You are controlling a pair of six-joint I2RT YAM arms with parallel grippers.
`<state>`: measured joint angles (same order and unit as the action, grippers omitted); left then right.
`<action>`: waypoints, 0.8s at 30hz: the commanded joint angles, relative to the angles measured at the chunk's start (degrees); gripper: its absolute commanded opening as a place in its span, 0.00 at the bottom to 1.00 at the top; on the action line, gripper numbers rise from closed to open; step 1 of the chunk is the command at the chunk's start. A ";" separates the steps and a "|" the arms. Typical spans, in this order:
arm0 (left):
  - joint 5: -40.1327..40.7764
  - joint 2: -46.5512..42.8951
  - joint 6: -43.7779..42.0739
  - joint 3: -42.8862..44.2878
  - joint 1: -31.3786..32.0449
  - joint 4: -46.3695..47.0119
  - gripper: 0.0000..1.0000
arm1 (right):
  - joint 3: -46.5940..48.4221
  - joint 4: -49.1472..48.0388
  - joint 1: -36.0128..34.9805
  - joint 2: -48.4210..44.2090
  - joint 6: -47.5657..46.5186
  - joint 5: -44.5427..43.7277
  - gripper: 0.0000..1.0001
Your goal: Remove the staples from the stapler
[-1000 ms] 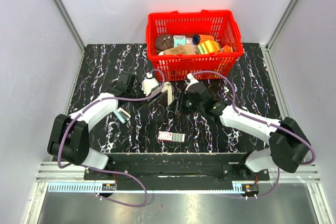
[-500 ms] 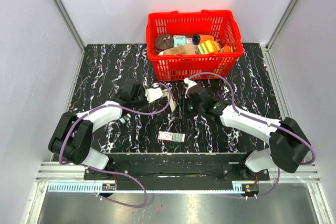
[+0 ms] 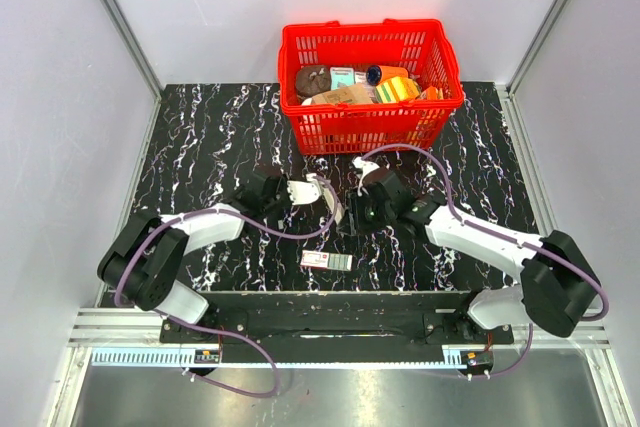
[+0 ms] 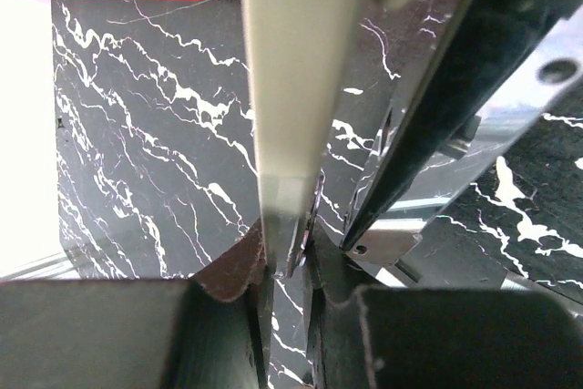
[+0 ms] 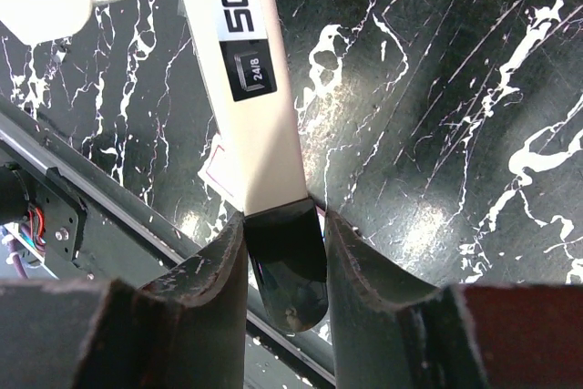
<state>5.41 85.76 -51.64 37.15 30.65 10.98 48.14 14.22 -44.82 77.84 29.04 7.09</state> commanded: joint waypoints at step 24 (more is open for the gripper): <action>-33.98 -10.87 22.37 22.97 -1.28 -40.07 0.55 | 13.20 0.28 8.87 1.96 -0.90 -17.10 0.00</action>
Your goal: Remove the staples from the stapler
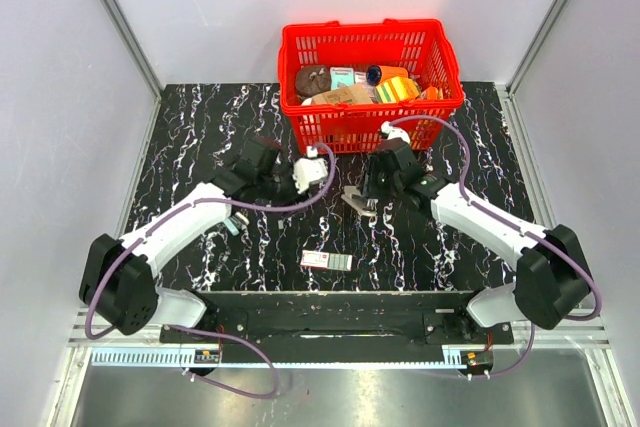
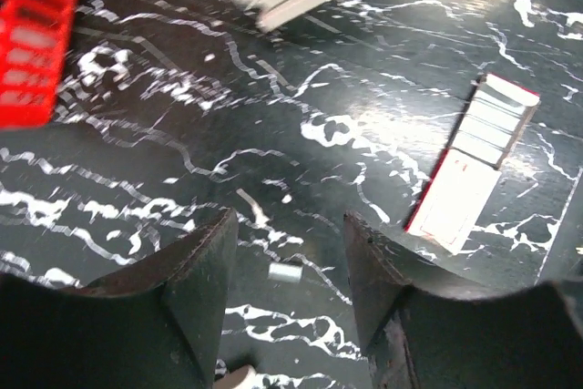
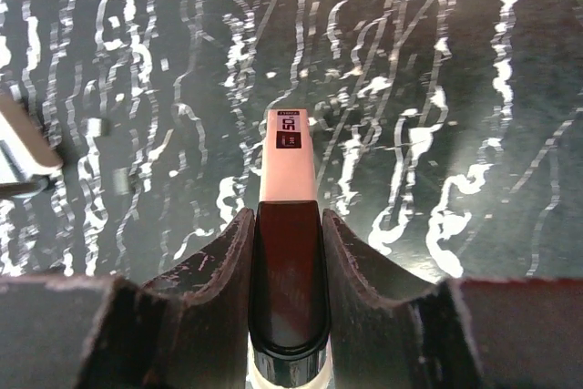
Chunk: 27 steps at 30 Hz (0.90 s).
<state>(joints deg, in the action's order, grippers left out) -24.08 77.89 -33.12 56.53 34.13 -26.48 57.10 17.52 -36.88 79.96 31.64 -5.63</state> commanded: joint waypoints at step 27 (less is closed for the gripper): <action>8.96 5.60 -1.24 -1.95 -17.69 -0.07 0.58 | -12.80 -31.49 0.85 9.50 -8.53 -20.21 0.00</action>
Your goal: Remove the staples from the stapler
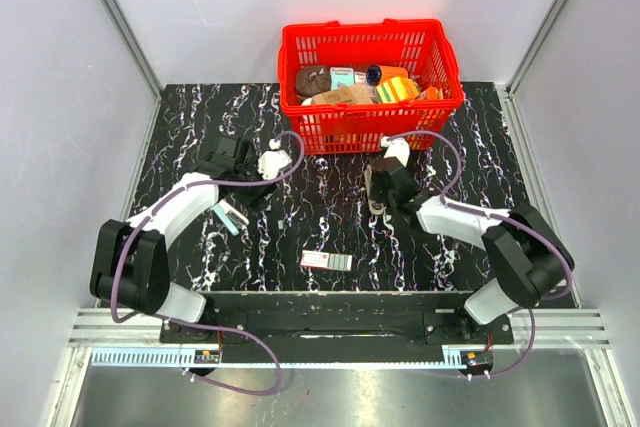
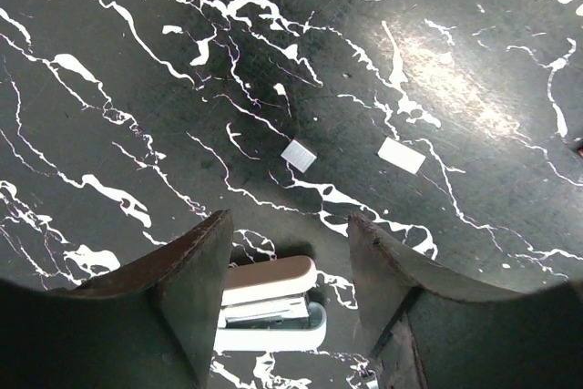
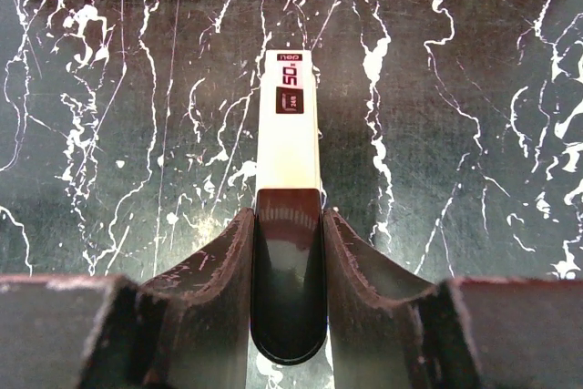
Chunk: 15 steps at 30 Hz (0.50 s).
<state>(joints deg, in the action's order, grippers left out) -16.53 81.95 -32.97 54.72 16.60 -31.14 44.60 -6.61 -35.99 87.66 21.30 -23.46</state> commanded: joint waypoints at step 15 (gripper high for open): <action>-1.99 7.96 1.41 4.69 -2.09 3.28 0.56 | 1.19 -1.40 -0.05 0.68 6.29 -4.83 0.71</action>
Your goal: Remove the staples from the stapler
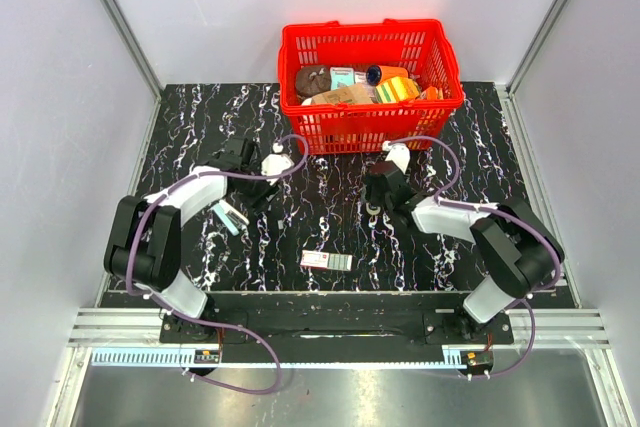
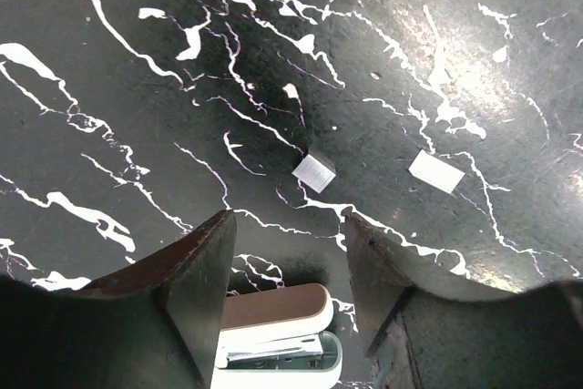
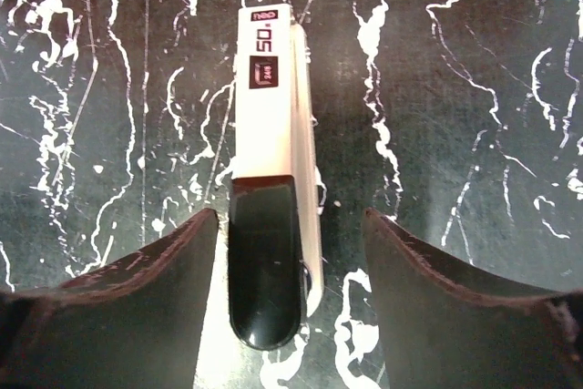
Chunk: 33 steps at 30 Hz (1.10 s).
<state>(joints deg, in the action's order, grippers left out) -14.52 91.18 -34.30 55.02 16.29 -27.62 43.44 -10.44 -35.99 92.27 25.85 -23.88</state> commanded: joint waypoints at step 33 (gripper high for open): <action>-16.24 -26.66 6.00 0.52 -26.67 -12.90 0.59 | 81.18 51.39 -24.83 46.59 22.14 -4.25 0.87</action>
<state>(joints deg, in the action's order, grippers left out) -31.99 66.83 -27.59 56.51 -9.87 -41.65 119.77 37.06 -60.38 136.18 44.56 -28.80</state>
